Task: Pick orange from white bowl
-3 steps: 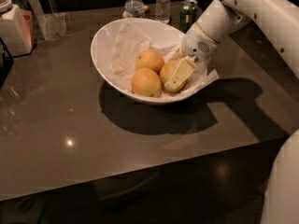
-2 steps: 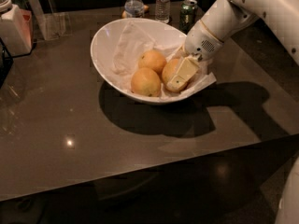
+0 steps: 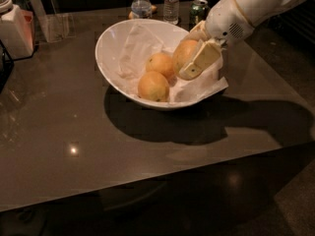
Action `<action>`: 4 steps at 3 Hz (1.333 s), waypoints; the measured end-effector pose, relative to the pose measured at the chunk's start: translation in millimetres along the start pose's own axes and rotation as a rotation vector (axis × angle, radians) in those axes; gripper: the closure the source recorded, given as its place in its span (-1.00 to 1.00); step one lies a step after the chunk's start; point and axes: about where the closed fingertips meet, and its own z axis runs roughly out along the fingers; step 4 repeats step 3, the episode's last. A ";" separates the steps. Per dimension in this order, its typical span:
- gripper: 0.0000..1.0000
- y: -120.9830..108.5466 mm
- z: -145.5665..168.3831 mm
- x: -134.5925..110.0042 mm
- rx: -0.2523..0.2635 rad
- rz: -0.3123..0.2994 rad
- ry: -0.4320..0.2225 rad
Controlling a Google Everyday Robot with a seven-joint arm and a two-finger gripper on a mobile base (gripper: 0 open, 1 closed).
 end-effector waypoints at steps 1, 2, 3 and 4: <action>1.00 18.9 -27.4 -15.5 -0.001 -0.049 -0.110; 1.00 50.8 -61.5 -23.5 0.042 -0.065 -0.195; 1.00 79.9 -85.7 -17.7 0.093 -0.044 -0.239; 1.00 79.9 -85.7 -17.7 0.093 -0.044 -0.239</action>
Offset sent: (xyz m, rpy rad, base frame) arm -0.1093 -0.0514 0.0862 0.2763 -0.1334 -0.0081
